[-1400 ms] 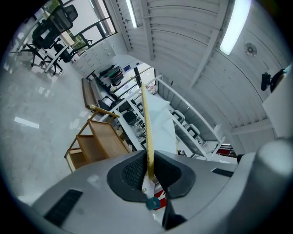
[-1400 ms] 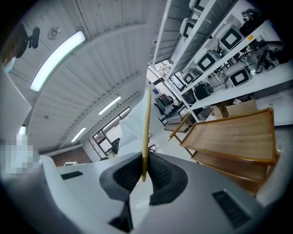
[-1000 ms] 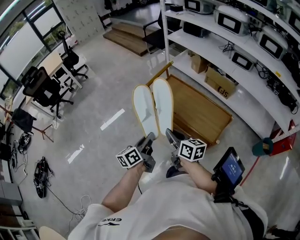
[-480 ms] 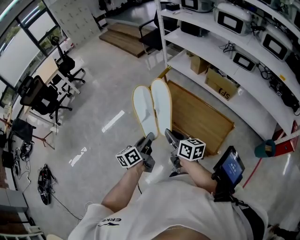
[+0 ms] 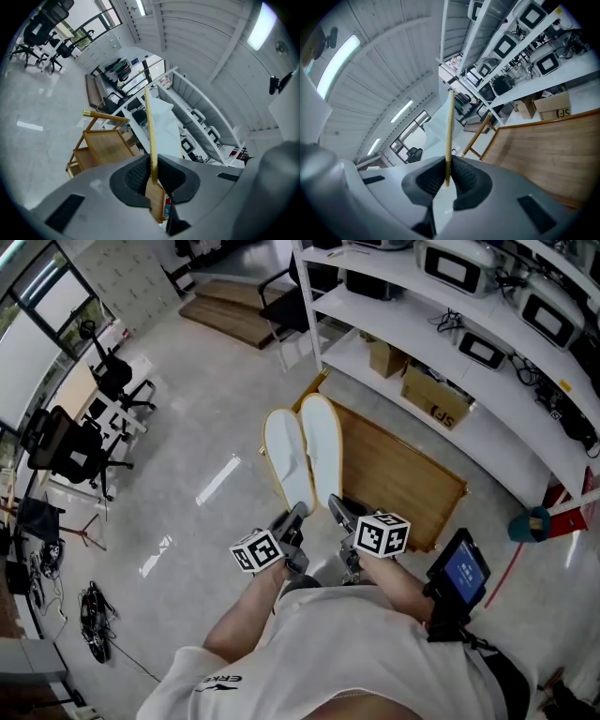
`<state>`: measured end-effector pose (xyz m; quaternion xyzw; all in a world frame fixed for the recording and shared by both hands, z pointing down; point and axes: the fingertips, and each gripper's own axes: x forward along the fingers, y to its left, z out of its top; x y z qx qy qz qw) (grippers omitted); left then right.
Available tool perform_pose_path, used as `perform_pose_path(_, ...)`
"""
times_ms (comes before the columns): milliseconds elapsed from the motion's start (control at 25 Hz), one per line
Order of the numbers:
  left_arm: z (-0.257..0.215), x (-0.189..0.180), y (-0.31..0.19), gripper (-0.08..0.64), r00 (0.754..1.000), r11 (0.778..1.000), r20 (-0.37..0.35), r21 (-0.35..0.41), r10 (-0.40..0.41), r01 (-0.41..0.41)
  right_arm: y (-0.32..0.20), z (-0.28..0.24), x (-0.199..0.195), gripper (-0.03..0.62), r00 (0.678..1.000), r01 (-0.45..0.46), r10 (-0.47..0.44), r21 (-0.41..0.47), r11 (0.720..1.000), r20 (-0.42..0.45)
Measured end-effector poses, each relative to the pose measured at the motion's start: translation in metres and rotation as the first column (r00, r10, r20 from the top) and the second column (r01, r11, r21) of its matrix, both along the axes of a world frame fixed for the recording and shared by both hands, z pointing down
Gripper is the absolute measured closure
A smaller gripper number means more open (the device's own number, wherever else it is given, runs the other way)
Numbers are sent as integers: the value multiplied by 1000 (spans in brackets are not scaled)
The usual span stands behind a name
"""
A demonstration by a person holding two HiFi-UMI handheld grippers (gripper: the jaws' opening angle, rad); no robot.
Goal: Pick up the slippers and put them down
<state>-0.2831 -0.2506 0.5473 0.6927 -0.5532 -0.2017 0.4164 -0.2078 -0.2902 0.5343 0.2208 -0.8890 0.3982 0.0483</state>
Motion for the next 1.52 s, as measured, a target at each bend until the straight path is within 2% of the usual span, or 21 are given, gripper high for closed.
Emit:
perform_pose_path(280,11,-13,-36,528,994,993,-14,-22,113,-113,-29,9,-9,560,994,-108,108,-23,994,-21)
perform_pose_path(600,22,-43,-65,528,963,962,-38,-38,268,-270,-45,19,-36,560,968,-248,246,-45,968,-47)
perform_pose_path(1040,48,-88,-75,528,889,885,-61,-84,454,-457,-41,46,-81,560,906,-421,414,-82,904,-87)
perform_pose_path(1320,66,-95,-72,528,832,823,-85,-118,549,-555,-30,64,-89,560,860,-508,497,-115,853,-112)
perform_pose_path(1520,78,-92,-71,528,808,795,-99,-143,581,-590,-26,76,-86,560,843,-537,522,-142,831,-129)
